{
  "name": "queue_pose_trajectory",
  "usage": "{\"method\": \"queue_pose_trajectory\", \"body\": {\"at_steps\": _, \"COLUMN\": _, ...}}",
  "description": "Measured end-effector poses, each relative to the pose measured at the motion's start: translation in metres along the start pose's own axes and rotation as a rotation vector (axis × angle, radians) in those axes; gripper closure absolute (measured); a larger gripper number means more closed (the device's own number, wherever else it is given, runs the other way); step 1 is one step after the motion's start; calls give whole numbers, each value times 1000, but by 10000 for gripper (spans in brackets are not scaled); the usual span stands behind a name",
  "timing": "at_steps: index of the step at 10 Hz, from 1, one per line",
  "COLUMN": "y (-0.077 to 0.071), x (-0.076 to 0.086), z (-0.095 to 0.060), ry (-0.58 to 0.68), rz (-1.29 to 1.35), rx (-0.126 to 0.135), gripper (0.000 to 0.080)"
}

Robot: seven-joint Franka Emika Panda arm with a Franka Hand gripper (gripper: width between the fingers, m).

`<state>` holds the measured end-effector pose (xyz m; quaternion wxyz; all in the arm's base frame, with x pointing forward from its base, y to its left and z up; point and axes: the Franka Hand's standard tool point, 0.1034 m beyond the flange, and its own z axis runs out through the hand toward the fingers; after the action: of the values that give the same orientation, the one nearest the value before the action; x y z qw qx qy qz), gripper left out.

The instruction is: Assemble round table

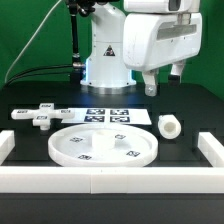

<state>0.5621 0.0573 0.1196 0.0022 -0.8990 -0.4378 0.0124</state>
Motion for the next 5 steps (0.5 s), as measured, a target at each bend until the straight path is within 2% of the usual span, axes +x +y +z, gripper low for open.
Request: {"method": "queue_pose_trajectory", "body": {"at_steps": 5, "y": 1, "x": -1, "z": 1, "ry": 0, "rz": -2, "rx": 0, "gripper": 150}}
